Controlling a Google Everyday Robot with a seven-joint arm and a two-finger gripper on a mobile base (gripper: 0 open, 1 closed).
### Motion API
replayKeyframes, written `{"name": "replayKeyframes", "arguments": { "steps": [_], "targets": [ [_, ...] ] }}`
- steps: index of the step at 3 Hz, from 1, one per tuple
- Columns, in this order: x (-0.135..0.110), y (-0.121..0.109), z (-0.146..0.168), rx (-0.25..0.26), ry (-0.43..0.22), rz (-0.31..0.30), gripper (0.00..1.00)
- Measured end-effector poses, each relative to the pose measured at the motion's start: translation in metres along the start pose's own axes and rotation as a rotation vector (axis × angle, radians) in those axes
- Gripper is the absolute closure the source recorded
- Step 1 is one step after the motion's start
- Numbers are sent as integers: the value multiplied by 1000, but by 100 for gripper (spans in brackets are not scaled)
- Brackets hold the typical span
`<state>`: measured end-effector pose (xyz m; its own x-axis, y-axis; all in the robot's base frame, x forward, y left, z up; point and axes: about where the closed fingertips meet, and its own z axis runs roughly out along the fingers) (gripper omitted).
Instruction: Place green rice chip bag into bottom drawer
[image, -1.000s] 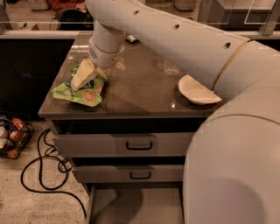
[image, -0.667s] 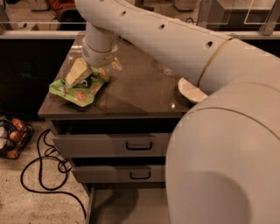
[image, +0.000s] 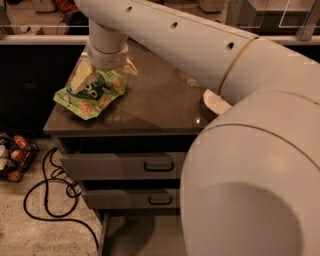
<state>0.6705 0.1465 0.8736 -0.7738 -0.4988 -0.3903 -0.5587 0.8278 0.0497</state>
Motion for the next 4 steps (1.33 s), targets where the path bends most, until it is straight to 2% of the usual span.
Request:
{"name": "replayKeyframes", "arguments": {
  "steps": [1,2,3,4],
  "targets": [
    [-8,-9,-23,31,-51,69,0],
    [-8,-9,-23,31,-51,69,0],
    [-11,-9,-15,52,-26,143,0],
    [-17,-4,-1,111,23,284,0]
  ]
}}
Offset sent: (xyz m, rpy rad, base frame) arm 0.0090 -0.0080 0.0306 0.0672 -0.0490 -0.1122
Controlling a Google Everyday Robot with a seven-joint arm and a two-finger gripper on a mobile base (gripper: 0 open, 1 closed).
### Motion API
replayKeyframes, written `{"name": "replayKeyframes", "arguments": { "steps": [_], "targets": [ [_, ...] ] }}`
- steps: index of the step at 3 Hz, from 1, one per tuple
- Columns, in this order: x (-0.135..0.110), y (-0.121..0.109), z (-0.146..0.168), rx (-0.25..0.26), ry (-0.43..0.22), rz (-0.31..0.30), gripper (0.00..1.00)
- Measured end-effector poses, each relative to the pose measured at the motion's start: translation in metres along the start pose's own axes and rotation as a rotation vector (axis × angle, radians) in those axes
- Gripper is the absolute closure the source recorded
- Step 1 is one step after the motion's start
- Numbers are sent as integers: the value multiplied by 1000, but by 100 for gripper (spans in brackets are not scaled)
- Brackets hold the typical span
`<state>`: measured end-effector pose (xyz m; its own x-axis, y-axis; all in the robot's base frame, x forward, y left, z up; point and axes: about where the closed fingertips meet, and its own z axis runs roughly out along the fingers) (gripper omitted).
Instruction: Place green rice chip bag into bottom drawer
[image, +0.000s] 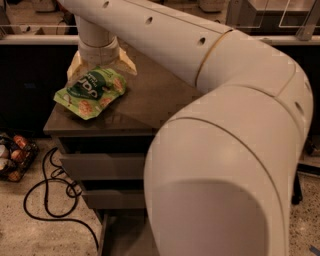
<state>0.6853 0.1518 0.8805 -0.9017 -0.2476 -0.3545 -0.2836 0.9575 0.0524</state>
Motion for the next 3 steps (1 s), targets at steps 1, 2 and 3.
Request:
{"name": "replayKeyframes", "arguments": {
  "steps": [1,2,3],
  "targets": [
    [0,10,6,35,18,92,0],
    [0,22,10,60,23,136,0],
    [7,25,26,57,50,184,1]
  ]
}}
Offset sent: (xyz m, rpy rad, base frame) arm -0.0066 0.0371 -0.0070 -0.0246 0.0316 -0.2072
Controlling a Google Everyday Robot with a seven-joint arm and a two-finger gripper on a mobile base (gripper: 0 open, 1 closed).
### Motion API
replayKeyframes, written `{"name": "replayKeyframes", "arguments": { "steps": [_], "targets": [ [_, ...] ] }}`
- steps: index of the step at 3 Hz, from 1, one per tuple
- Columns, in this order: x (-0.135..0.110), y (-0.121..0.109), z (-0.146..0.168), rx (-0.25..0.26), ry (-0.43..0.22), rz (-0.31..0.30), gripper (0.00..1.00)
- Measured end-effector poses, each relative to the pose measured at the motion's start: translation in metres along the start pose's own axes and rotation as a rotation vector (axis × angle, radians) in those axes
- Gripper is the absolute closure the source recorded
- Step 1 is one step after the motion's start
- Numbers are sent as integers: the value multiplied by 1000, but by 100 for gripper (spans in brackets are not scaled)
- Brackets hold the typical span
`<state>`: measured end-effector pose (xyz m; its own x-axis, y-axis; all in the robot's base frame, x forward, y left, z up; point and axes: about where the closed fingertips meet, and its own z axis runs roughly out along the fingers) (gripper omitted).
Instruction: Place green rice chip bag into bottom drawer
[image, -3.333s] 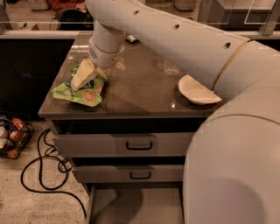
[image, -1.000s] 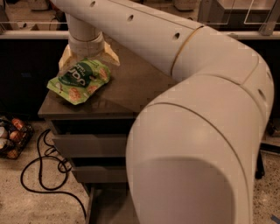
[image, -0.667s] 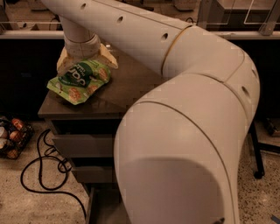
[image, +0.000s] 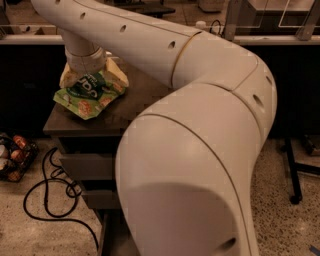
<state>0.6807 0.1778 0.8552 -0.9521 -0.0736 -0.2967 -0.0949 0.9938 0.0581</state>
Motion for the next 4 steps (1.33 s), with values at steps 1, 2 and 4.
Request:
{"name": "replayKeyframes", "arguments": {
  "steps": [1,2,4],
  "targets": [
    [7,-6,15,-4,25,37,25],
    [8,-6,17,-2,26,35,48],
    [8,-7,19,0,30,32,94]
  ]
}}
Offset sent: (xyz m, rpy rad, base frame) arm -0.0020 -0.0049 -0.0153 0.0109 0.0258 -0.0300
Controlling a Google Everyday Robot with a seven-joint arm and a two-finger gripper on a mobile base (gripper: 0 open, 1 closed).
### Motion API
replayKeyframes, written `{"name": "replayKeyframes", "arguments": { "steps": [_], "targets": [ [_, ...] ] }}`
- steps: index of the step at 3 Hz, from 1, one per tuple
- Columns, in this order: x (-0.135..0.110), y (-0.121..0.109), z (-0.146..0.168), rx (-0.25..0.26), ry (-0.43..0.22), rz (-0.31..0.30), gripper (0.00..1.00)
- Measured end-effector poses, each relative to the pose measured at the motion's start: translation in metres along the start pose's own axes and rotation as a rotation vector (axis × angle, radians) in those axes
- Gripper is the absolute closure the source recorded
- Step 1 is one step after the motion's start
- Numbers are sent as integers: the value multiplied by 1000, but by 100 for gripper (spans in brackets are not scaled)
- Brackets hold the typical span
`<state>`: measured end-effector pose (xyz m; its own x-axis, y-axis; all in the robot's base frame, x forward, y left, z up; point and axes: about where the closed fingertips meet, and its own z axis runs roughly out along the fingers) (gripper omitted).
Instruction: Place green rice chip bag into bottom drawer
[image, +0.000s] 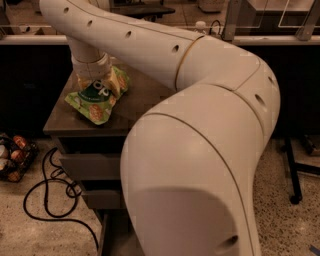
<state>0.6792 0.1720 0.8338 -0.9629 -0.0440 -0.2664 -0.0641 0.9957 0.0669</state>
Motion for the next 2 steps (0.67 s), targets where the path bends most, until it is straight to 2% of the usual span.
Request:
{"name": "replayKeyframes", "arguments": {
  "steps": [1,2],
  "targets": [
    [0,0,0,0,0,0,100],
    [0,0,-1,0,0,0,100]
  ]
}}
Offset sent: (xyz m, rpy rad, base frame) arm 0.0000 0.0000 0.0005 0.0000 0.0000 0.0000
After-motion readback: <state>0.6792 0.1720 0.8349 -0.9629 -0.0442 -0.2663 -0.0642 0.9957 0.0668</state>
